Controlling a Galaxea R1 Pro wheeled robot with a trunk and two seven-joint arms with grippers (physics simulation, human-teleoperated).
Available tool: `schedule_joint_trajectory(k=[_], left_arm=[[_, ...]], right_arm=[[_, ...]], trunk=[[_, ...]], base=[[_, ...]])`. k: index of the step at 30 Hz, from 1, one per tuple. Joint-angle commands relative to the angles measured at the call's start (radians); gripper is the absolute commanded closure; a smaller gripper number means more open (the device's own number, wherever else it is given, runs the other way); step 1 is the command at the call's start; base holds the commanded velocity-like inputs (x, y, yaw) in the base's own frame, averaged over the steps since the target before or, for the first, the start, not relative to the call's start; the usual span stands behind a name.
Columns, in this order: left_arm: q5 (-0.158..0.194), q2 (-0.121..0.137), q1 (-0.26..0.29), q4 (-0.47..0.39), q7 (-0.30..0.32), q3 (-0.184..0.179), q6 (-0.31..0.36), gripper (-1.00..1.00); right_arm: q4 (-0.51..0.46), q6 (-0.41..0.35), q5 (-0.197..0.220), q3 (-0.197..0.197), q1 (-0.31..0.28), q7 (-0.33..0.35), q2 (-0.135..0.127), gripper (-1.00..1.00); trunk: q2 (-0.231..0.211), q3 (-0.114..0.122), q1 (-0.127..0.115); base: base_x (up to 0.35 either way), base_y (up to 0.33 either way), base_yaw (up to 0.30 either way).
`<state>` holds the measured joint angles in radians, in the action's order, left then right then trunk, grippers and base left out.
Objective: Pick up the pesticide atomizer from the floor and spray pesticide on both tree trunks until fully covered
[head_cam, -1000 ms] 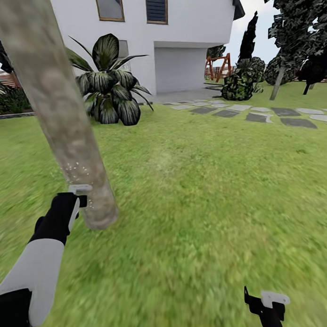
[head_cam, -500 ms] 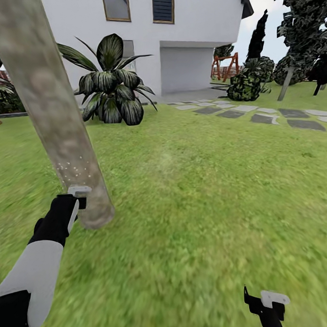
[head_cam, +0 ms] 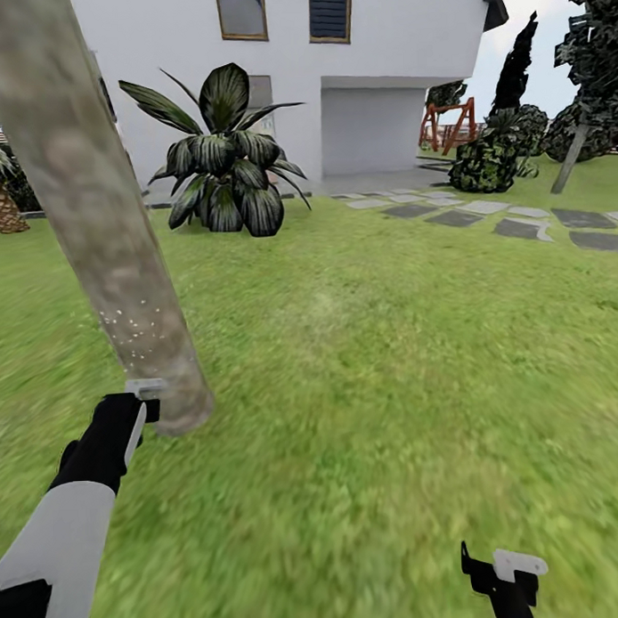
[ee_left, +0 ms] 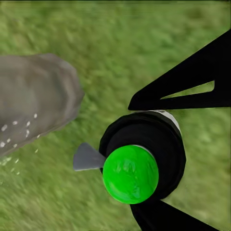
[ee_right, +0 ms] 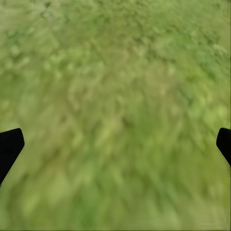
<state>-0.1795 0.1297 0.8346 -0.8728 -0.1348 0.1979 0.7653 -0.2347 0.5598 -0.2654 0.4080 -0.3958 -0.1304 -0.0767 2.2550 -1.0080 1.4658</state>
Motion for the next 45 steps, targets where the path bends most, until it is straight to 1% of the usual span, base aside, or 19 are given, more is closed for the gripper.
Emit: schedule_joint_trajectory(k=[1,3,4,6,7,8,11,16,19,24,26,31,38,45], left_arm=[[-0.002,0.001,0.000,0.000,0.001,0.002,0.000,1.00],[-0.004,0.008,-0.002,0.002,0.001,0.005,0.000,1.00],[-0.004,0.011,-0.016,0.014,0.002,0.007,-0.002,1.00],[-0.003,0.010,-0.035,0.033,0.003,0.015,-0.023,1.00],[-0.003,0.010,-0.044,0.055,0.003,0.018,-0.051,1.00],[-0.003,0.011,-0.052,0.073,0.003,0.019,-0.065,1.00],[-0.001,0.005,-0.062,0.099,0.003,0.018,-0.079,1.00],[0.002,-0.005,-0.063,0.094,0.002,0.013,-0.080,1.00],[0.002,-0.008,-0.062,0.087,0.003,0.013,-0.080,1.00],[0.000,-0.006,-0.061,0.086,0.002,0.023,-0.080,1.00],[0.000,-0.003,-0.061,0.086,0.003,0.021,-0.080,1.00],[-0.003,0.006,-0.063,0.093,0.004,0.020,-0.081,1.00],[0.000,-0.004,-0.063,0.087,0.003,0.021,-0.083,1.00],[0.000,-0.004,-0.063,0.086,0.003,0.020,-0.083,1.00]], right_arm=[[0.000,0.000,0.000,0.000,0.000,0.000,0.000,-1.00],[0.000,0.000,0.000,0.000,0.000,0.000,0.001,-1.00],[0.000,-0.001,0.000,0.000,0.000,0.000,0.001,-1.00],[0.000,-0.001,0.000,0.000,0.000,0.000,0.001,-1.00],[0.000,-0.001,0.000,0.000,0.000,0.000,0.002,-1.00],[0.000,-0.001,0.000,0.000,0.000,0.000,0.002,-1.00],[0.000,-0.001,0.000,0.000,0.000,0.000,0.002,-1.00],[0.000,-0.001,0.000,0.000,0.000,0.000,0.002,-1.00],[0.000,-0.001,0.000,0.000,0.000,0.000,0.002,-1.00],[0.000,-0.001,0.000,0.000,0.000,0.000,0.002,-1.00],[0.000,-0.001,0.000,0.000,0.000,0.000,0.002,-1.00],[0.000,-0.001,0.000,0.000,0.000,0.000,0.002,-1.00],[0.000,-0.001,0.000,0.000,0.000,0.000,0.002,-1.00],[0.000,-0.001,0.000,0.000,0.000,0.000,0.002,-1.00]], trunk=[[0.000,0.000,0.000],[0.000,0.000,0.000],[0.000,0.000,0.000],[0.000,0.000,0.000],[0.000,0.000,0.000],[0.000,0.000,0.000],[0.000,0.000,0.000],[0.000,0.000,0.000],[0.000,0.000,0.000],[0.000,0.000,0.000],[0.000,0.000,0.000],[0.000,0.000,0.000],[0.000,0.000,0.000],[0.000,0.000,0.000]], base=[[0.218,-0.200,0.206],[0.188,-0.219,0.252],[0.171,-0.229,0.271],[0.162,-0.233,0.275],[0.147,-0.241,0.277],[0.143,-0.243,0.229],[0.140,-0.244,0.052],[0.139,-0.245,0.024],[0.139,-0.245,0.203],[0.104,-0.253,0.272],[0.010,-0.271,0.264],[0.002,-0.273,0.073],[0.000,-0.273,0.015],[0.073,-0.256,0.236]])
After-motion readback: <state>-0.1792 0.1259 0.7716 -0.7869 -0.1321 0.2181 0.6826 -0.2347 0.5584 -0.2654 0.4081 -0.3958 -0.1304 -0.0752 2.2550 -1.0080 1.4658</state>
